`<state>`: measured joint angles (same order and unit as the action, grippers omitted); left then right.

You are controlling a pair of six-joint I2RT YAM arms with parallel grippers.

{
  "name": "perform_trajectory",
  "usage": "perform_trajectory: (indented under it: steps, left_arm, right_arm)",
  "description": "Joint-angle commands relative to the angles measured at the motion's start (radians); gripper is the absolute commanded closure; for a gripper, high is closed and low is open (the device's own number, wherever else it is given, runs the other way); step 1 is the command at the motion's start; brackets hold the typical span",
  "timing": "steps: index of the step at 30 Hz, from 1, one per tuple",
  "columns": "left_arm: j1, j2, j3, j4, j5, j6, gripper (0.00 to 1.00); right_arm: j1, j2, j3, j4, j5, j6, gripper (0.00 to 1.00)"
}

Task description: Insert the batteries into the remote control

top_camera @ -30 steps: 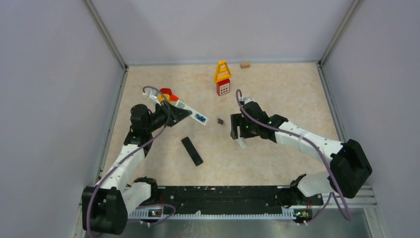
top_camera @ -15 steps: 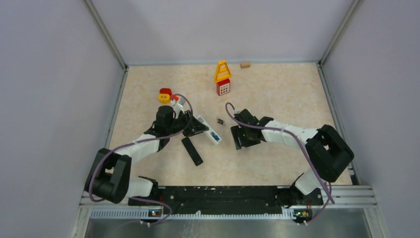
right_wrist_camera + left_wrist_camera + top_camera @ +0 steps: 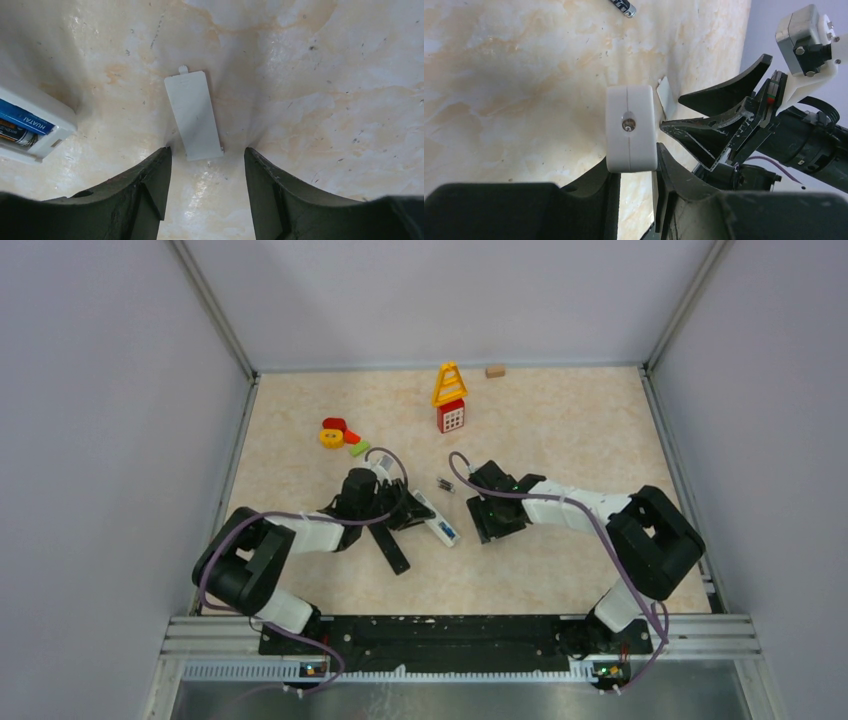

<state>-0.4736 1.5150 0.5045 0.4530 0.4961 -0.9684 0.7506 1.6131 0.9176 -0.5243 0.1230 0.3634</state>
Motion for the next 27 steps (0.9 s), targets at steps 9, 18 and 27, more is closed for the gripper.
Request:
perform_trajectory:
  steps: [9, 18, 27]
  left_arm:
    - [-0.080, -0.079, -0.075, -0.062, -0.303, -0.044, 0.61]
    - [-0.083, -0.220, -0.083, -0.242, -0.409, -0.058, 0.43]
    - [-0.083, -0.368, -0.058, -0.303, -0.417, 0.002, 0.16]
  right_arm:
    - [0.035, 0.051, 0.022, 0.029, 0.009, -0.069, 0.50]
    - [0.035, 0.078, 0.038, 0.003, -0.023, -0.082, 0.59]
    - [0.035, 0.073, 0.052, -0.010, -0.002, -0.078, 0.72]
